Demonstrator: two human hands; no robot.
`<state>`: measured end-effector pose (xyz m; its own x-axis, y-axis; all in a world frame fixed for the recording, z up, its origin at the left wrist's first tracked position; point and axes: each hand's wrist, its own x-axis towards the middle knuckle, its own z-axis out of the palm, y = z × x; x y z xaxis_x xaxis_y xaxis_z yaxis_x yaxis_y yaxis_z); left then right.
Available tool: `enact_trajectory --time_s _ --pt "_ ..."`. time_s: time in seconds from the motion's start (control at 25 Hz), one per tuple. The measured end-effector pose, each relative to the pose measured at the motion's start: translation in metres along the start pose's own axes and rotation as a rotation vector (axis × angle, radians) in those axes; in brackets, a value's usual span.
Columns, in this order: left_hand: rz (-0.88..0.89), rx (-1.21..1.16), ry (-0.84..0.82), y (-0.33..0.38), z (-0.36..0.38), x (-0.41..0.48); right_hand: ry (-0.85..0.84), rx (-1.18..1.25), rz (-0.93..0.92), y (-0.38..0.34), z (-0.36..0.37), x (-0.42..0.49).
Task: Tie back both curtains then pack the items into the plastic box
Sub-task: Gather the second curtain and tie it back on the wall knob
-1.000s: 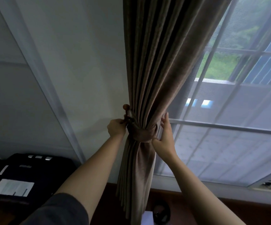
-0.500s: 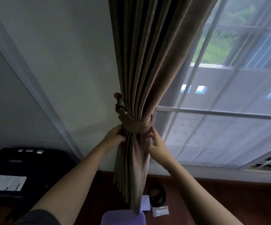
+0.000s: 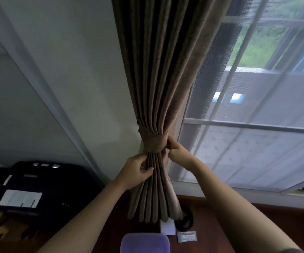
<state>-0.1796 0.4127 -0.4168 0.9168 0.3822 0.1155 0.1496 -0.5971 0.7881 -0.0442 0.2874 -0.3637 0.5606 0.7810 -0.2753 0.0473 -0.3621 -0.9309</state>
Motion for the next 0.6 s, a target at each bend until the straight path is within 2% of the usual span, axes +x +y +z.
enact_trajectory --time_s 0.12,0.24,0.32,0.4,0.48,0.56,0.6 --pt "-0.015 0.017 0.006 0.004 0.001 0.011 0.212 0.028 -0.005 0.017 -0.012 0.000" --pt "-0.065 -0.077 0.095 0.005 -0.008 0.018 0.436 -0.039 -0.055 0.025 -0.015 -0.007" --pt "-0.082 -0.158 0.162 0.012 -0.017 0.018 0.546 0.008 -0.154 0.020 -0.012 -0.014" --pt "-0.048 -0.221 0.317 0.029 -0.028 0.020 0.649 0.053 -0.301 0.007 -0.011 -0.021" --pt "0.033 -0.299 0.441 0.051 -0.047 0.025 0.690 0.023 -0.489 -0.012 -0.011 -0.028" --pt "0.136 -0.345 0.393 0.073 -0.068 0.034 0.665 -0.119 -0.630 -0.034 -0.012 -0.034" --pt "0.176 -0.319 0.342 0.081 -0.077 0.039 0.656 -0.194 -0.644 -0.044 -0.012 -0.035"
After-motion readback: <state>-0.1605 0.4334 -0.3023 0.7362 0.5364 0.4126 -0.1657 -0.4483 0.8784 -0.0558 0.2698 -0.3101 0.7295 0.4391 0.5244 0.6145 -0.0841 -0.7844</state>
